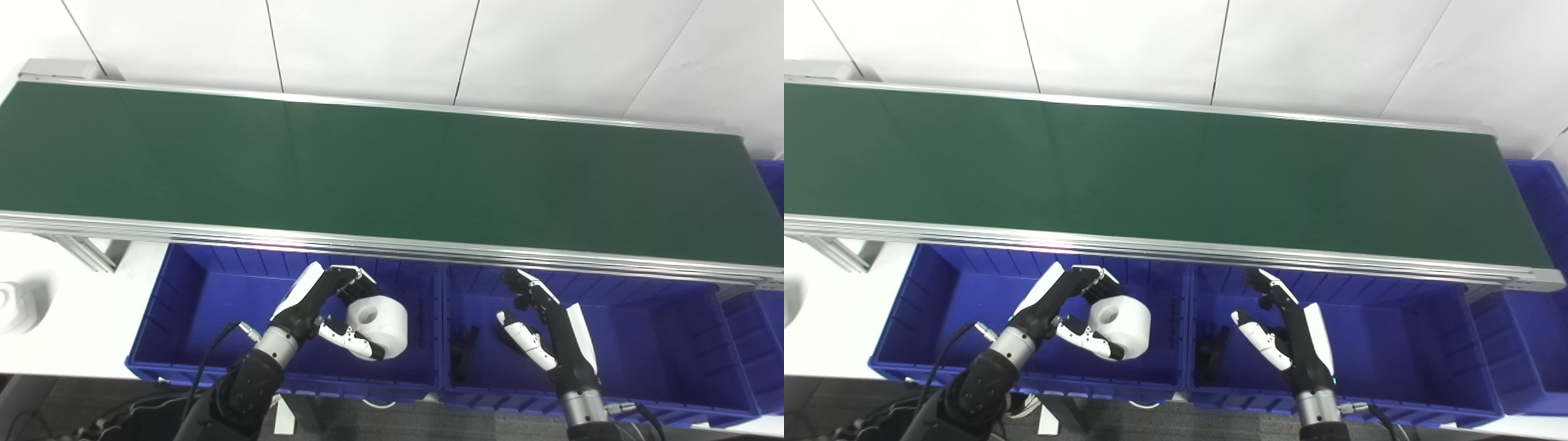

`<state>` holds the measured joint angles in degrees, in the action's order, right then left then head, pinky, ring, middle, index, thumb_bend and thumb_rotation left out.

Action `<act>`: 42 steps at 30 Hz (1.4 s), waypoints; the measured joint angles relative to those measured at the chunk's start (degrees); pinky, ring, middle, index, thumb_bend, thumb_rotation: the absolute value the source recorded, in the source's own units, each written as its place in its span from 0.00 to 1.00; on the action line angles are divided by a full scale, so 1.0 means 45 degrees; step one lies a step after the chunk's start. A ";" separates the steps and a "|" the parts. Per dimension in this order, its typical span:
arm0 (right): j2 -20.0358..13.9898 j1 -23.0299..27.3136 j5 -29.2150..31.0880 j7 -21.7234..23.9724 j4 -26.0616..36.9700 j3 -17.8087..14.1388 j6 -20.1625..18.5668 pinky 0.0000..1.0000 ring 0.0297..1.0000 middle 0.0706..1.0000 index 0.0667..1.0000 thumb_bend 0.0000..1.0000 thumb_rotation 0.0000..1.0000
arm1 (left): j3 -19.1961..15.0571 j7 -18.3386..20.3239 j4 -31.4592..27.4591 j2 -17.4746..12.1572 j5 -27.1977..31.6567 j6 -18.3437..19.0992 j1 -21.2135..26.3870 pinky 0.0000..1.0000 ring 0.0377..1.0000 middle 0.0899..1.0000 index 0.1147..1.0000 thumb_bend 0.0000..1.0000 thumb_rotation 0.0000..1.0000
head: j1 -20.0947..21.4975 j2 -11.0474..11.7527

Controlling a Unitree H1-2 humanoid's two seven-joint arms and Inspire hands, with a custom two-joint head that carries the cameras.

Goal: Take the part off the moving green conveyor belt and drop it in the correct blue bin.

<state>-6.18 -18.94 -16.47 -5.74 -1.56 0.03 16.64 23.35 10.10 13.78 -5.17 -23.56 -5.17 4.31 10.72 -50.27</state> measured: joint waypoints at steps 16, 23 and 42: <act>-0.0004 -0.0010 0.0242 0.0066 0.0146 0.0003 -0.0369 0.78 0.80 0.78 0.79 0.77 0.86 | 0.0215 -0.0258 -0.0848 0.0148 -0.2099 0.3017 -0.0053 0.89 0.95 0.95 0.96 0.68 0.29 | 0.0058 0.0020; -0.0006 -0.0005 0.0263 0.0069 0.0145 0.0011 -0.0369 0.78 0.80 0.78 0.79 0.76 0.84 | 0.0129 0.0018 -0.1088 0.0132 -0.1709 0.3219 -0.0052 0.85 0.93 0.95 0.96 0.70 0.31 | 0.0039 0.0020; 0.0004 -0.0022 0.0116 0.0128 0.0273 0.0026 -0.0442 0.78 0.80 0.79 0.80 0.76 0.85 | 0.0147 0.0558 -0.0636 -0.0344 0.0480 0.0236 -0.0033 0.83 0.89 0.91 0.90 0.74 0.38 | 0.0156 -0.0039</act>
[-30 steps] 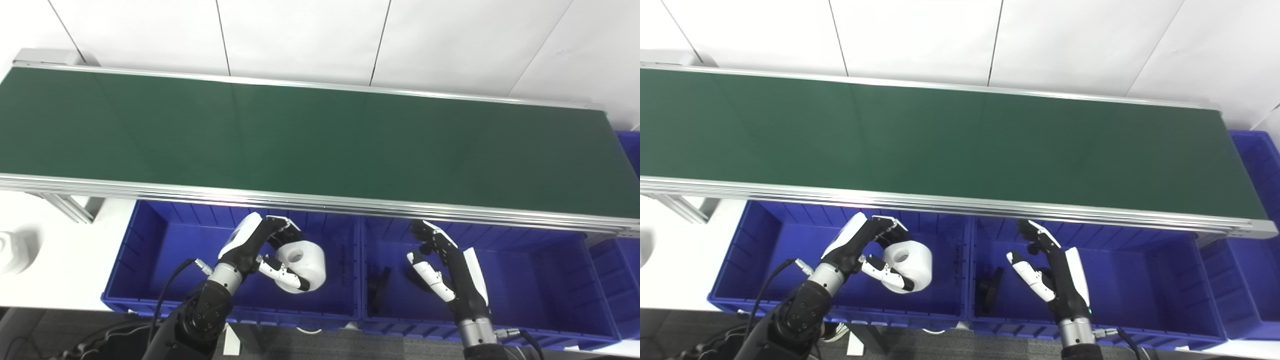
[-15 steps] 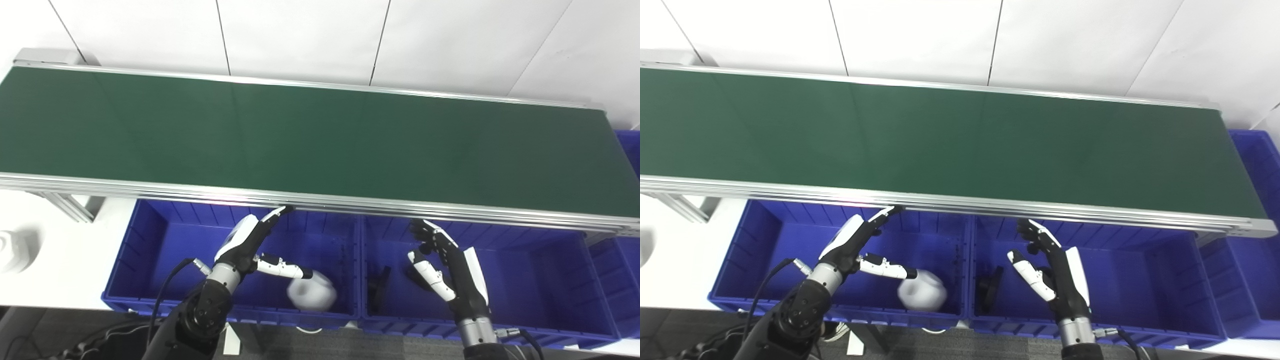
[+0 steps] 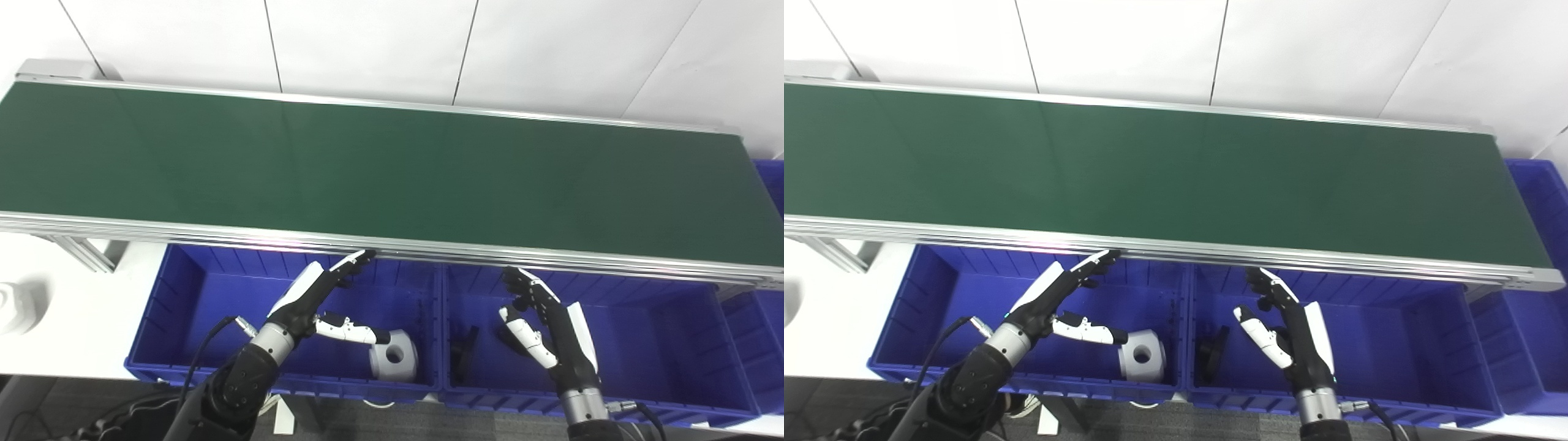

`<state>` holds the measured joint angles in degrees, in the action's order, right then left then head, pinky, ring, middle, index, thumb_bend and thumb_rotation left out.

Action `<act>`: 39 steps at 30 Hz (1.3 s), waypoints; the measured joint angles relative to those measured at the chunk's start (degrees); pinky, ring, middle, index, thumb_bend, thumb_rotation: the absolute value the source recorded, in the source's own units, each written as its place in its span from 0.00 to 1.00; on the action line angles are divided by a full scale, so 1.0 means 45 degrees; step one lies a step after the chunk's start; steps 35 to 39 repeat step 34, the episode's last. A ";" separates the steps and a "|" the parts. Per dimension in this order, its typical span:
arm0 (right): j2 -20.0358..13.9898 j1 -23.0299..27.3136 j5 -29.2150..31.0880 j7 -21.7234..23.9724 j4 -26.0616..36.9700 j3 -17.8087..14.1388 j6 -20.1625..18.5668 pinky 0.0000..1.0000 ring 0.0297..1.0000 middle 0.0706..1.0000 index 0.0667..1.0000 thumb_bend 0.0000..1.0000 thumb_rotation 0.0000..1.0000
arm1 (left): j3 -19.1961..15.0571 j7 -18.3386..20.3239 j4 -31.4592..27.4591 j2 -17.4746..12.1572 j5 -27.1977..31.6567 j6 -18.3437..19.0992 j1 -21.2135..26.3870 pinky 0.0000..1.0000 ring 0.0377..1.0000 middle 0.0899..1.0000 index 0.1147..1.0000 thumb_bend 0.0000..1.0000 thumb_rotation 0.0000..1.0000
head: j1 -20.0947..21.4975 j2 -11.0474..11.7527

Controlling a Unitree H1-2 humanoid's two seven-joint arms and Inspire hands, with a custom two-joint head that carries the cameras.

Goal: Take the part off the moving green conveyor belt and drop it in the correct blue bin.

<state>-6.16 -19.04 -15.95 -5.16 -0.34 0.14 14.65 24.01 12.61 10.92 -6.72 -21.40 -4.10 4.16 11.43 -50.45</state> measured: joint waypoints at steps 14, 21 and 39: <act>0.0004 0.0032 -0.0194 0.0168 0.0072 -0.0010 -0.0467 0.80 0.83 0.83 0.85 0.81 0.55 | -0.0813 -0.1159 0.1197 0.0512 0.0738 -0.3214 0.0025 0.77 0.82 0.83 0.83 0.72 0.33 | 0.0000 0.0020; -0.0016 0.0057 0.0334 0.0444 0.0072 0.0004 -0.0526 0.78 0.82 0.82 0.84 0.85 0.52 | -0.0814 -0.1171 0.1328 0.0517 0.0605 -0.3294 0.0019 0.76 0.82 0.84 0.83 0.71 0.30 | 0.0039 0.0078; 0.0127 0.0110 -0.0006 0.0203 -0.0824 0.0298 -0.0488 0.81 0.84 0.84 0.85 0.81 0.56 | -0.0928 -0.1286 0.2133 0.0344 0.0571 -0.4266 -0.0036 0.78 0.82 0.83 0.82 0.71 0.24 | 0.1540 0.1793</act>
